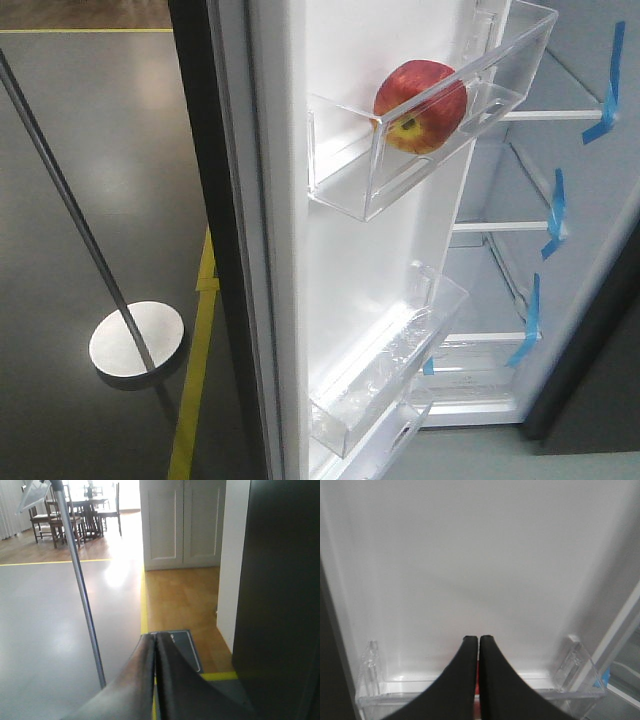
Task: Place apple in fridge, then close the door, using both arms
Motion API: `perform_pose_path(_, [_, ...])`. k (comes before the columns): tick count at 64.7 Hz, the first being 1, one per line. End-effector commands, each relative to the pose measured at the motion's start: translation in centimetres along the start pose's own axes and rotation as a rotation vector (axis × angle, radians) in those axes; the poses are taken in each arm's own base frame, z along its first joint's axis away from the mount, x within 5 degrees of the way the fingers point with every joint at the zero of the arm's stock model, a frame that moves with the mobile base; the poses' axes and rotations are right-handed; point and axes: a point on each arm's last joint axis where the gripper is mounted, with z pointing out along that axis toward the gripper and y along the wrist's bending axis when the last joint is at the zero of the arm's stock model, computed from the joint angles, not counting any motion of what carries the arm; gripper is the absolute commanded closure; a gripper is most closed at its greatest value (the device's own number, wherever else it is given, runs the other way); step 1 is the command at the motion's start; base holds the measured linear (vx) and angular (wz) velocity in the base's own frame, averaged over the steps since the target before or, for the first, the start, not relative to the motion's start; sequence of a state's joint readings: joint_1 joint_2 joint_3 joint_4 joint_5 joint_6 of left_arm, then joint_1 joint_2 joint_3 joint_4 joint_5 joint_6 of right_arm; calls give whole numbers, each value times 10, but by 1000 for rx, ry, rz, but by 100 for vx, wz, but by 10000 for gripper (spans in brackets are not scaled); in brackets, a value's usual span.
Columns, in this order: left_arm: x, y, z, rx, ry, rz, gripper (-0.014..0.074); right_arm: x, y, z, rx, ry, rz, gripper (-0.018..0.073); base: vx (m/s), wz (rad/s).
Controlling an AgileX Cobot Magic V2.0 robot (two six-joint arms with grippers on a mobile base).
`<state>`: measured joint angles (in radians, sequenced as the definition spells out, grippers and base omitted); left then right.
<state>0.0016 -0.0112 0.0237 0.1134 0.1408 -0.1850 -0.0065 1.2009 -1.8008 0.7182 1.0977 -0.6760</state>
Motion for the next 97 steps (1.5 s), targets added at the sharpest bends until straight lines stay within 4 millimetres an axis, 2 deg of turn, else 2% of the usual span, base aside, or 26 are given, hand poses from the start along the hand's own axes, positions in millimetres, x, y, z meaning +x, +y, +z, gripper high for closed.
perform_pose_path(1, [-17, -3, -3, 32, -150, -89, 602, 2, 19, -32, 82, -111, 6, 564, 0, 0])
perform_pose_path(9, [-22, -3, -4, 54, -193, -208, 602, 39, 50, -59, 102, -117, 31, 564, 0, 0])
perform_pose_path(17, [-23, -4, -4, 64, -209, -252, 602, 83, 79, -84, 127, -110, 46, 564, 0, 0])
perform_pose_path(30, [-28, -4, -6, 82, -256, -284, 602, 152, 111, -114, 232, -73, 104, 564, 0, 0])
perform_pose_path(36, [-35, -4, -8, 118, -308, -464, 602, 180, 120, -123, 291, -66, 134, 564, 0, 0])
perform_pose_path(46, [-42, -1, -10, 177, -387, -813, 602, 210, 131, -131, 328, -47, 152, 564, 0, 0])
perform_pose_path(53, [-44, 0, -11, 187, -410, -874, 602, 219, 134, -130, 316, -25, 160, 564, 0, 0])
perform_pose_path(62, [-50, 1, -14, 216, -479, -897, 602, 220, 134, -130, 312, -19, 162, 564, 0, 0])
perform_pose_path(70, [-60, 3, -21, 329, -597, -1083, 602, 220, 134, -130, 312, -19, 162, 564, 0, 0])
perform_pose_path(81, [-80, 4, -37, 589, -761, -1360, 602, 220, 134, -130, 312, -19, 162, 564, 0, 0])
perform_pose_path(87, [-107, -2, -49, 701, -774, -1357, 602, 220, 134, -130, 311, -19, 163, 564, 0, 0])
perform_pose_path(97, [-170, -17, -71, 766, -804, -1135, 602, 219, 135, -129, 298, -27, 172, 564, 0, 0])
